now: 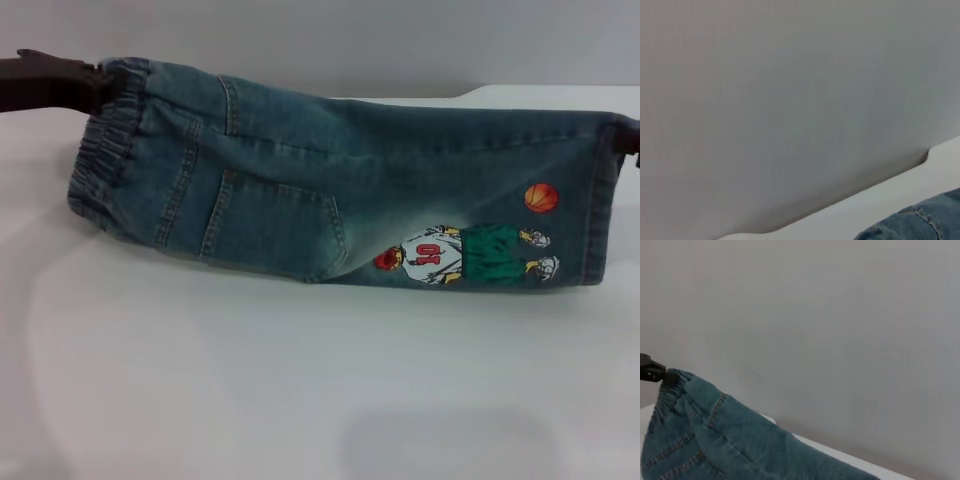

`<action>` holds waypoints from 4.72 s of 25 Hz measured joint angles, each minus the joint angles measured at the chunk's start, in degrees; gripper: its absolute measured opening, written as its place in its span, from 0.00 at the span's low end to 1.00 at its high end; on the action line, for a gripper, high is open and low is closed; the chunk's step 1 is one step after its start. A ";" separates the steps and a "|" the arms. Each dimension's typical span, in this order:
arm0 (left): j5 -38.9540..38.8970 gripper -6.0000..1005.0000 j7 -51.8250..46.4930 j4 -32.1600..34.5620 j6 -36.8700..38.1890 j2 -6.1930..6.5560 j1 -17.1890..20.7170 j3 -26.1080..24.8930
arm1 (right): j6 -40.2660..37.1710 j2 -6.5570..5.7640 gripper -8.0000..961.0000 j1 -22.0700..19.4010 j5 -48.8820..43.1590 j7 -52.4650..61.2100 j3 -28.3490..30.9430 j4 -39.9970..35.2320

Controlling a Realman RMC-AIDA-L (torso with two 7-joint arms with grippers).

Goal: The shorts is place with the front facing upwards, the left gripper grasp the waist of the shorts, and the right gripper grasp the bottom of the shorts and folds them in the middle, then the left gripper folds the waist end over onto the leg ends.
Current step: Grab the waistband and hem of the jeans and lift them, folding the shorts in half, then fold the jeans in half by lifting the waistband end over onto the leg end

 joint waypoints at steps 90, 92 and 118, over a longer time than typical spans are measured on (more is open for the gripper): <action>3.06 0.86 -8.14 -9.14 -9.22 1.52 -0.74 8.31 | 28.10 -0.17 0.49 7.88 0.43 0.02 -5.66 15.30; 4.77 0.85 -8.48 -8.53 -5.10 2.72 -1.03 8.23 | 28.00 -0.16 0.49 7.84 0.70 0.01 -5.48 15.30; 17.23 0.85 -2.68 -12.33 -0.90 4.42 -2.07 6.01 | 24.25 0.02 0.49 6.66 6.68 -2.30 -6.20 18.44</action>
